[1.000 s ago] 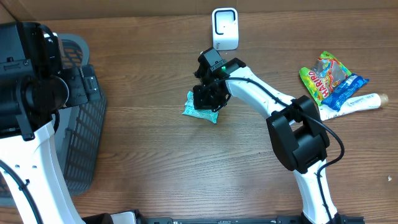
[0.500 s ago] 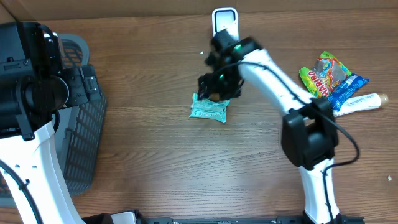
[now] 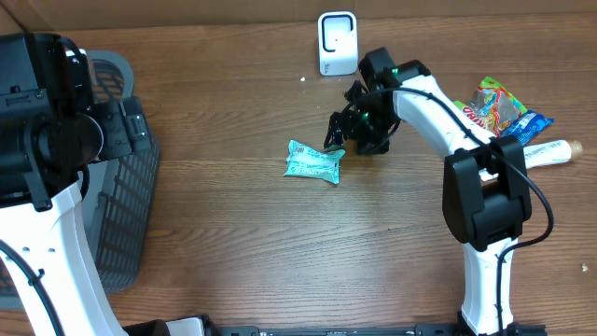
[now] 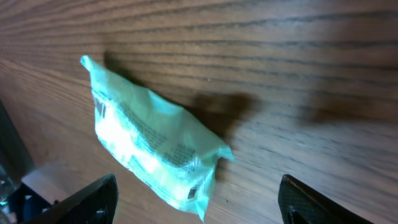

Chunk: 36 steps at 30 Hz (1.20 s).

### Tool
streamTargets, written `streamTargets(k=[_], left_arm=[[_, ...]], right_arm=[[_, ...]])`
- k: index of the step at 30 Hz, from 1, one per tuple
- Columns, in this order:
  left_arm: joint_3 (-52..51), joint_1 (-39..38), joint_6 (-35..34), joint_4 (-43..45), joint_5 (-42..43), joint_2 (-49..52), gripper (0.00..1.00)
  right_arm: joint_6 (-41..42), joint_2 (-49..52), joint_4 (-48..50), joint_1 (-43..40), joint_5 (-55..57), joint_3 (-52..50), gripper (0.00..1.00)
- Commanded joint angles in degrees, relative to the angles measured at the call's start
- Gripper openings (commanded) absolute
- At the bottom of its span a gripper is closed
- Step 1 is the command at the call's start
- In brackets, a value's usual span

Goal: Scan the item barcode

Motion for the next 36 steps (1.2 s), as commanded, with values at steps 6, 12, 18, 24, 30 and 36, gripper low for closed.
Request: streamTargets(k=[6, 12, 18, 24, 30, 36], left_arm=[[1.0, 0.2, 0.6, 0.1, -0.3, 0.2, 1.0], [1.0, 0.2, 0.6, 0.1, -0.3, 0.2, 1.0], [1.0, 0.2, 0.6, 0.1, -0.3, 0.2, 1.0], [1.0, 0.2, 0.6, 0.1, -0.3, 0.2, 1.0], [1.0, 0.2, 0.6, 0.1, -0.3, 0.2, 1.0], [1.0, 0.2, 0.6, 0.1, -0.3, 0.2, 1.0]], right_arm=[[10.3, 0.0, 9.7, 1.4, -5.5, -8.0, 0.79], [17.5, 0.0, 14.8, 4.3, -5.0, -12.9, 0.73], [28.3, 0.0, 21.9, 6.1, -4.5, -20.6, 0.64], [29.9, 0.0, 26.2, 5.6, -3.3, -23.9, 0.39], [26.2, -0.1, 31.5, 5.3, -1.3, -23.7, 0.14], [14.6, -0.6, 31.8, 3.1, -5.9, -20.9, 0.04]])
